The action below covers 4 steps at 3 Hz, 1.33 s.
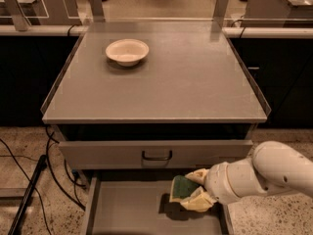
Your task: Place sponge into middle drawer
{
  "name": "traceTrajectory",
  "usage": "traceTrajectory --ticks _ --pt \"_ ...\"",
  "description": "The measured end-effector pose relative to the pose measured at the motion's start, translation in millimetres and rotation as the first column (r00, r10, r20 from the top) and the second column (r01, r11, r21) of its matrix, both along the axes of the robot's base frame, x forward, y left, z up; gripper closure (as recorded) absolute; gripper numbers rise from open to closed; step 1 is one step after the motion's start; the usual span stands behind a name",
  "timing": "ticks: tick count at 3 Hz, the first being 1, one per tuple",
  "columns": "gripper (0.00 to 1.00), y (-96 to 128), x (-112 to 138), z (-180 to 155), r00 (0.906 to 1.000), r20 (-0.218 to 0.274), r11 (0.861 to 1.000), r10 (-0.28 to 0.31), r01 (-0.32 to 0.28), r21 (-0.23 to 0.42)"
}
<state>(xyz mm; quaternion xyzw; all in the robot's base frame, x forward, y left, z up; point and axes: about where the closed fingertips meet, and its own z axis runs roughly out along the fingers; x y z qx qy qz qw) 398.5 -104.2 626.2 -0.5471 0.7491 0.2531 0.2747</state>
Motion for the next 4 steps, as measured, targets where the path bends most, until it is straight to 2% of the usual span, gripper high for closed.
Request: traceTrajectory --ticks 1,2,3,4 --pt "1.0 9.8 -20.4 -36.9 0.9965 0.071 0.999 0.045 -0.045 -0.004" --pt "1.0 10.2 -16.8 -37.4 0.9953 0.088 0.999 0.041 -0.04 -0.008" --pt "1.0 12.2 -18.9 -47.6 0.9934 0.097 0.998 0.062 -0.06 -0.021" --pt "1.0 19.9 -16.2 -70.2 0.985 0.139 0.994 0.103 -0.096 -0.054"
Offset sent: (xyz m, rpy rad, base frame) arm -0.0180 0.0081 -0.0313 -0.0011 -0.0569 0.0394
